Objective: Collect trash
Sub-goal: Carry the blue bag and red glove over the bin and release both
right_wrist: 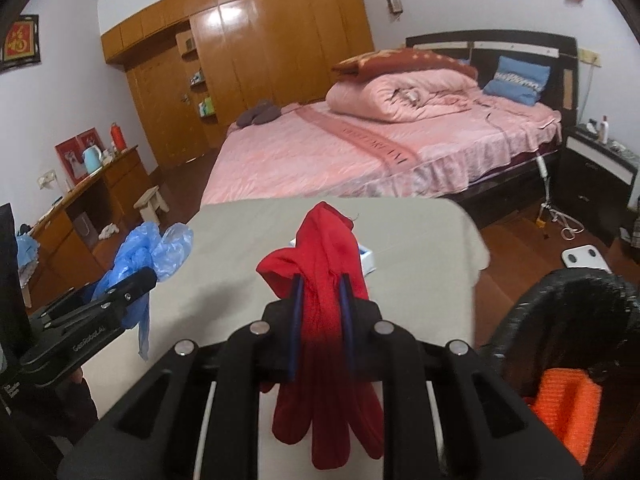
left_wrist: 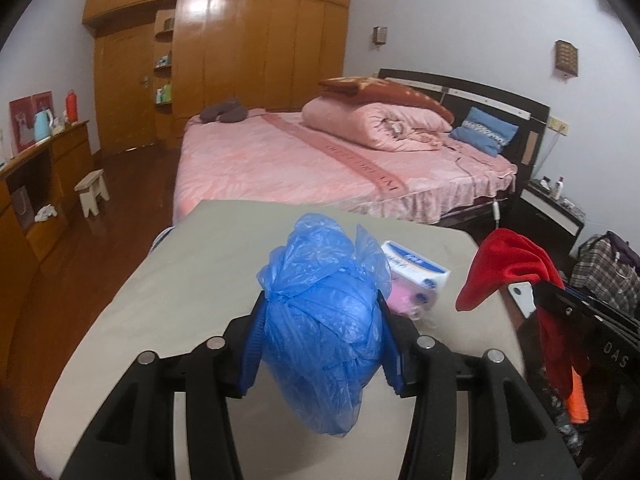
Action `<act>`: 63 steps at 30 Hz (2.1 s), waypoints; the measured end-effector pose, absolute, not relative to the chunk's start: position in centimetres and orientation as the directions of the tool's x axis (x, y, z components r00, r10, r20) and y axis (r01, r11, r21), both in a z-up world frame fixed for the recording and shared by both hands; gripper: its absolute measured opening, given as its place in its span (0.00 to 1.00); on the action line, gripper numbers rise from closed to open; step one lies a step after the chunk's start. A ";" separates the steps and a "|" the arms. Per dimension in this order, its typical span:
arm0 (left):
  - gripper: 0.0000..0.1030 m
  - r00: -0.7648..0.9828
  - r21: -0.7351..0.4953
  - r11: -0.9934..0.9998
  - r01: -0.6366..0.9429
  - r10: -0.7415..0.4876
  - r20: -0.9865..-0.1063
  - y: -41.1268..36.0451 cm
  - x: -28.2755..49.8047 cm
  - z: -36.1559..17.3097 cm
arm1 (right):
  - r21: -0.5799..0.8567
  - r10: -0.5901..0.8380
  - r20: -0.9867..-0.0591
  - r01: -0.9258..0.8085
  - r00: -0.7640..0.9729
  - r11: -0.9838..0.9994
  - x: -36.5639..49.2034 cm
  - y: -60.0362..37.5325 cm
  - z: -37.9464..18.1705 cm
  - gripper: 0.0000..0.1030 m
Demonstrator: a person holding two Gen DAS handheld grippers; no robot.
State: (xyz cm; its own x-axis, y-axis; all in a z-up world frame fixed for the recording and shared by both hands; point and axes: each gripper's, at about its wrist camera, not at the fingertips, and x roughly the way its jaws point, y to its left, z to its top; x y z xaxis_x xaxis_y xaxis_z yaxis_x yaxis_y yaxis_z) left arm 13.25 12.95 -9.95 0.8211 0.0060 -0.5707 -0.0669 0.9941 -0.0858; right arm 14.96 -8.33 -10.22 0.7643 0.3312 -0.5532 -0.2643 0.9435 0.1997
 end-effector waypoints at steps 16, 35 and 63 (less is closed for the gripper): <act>0.48 0.838 -0.103 0.988 0.117 -0.154 -0.524 3.8 12.9 -7.3 | 0.181 0.224 -0.501 -0.152 0.836 0.972 10.8 -16.6 -8.1 0.16; 0.48 0.788 -0.105 0.923 0.371 -0.372 -0.490 -8.1 11.9 -6.9 | 0.156 0.017 -0.509 0.073 0.861 0.985 5.8 -27.8 -9.5 0.16; 0.71 0.622 -0.179 0.796 0.578 -0.572 -0.535 -18.2 13.7 -9.8 | 0.098 -0.183 -0.573 0.288 0.799 0.953 3.1 -36.6 -14.5 0.73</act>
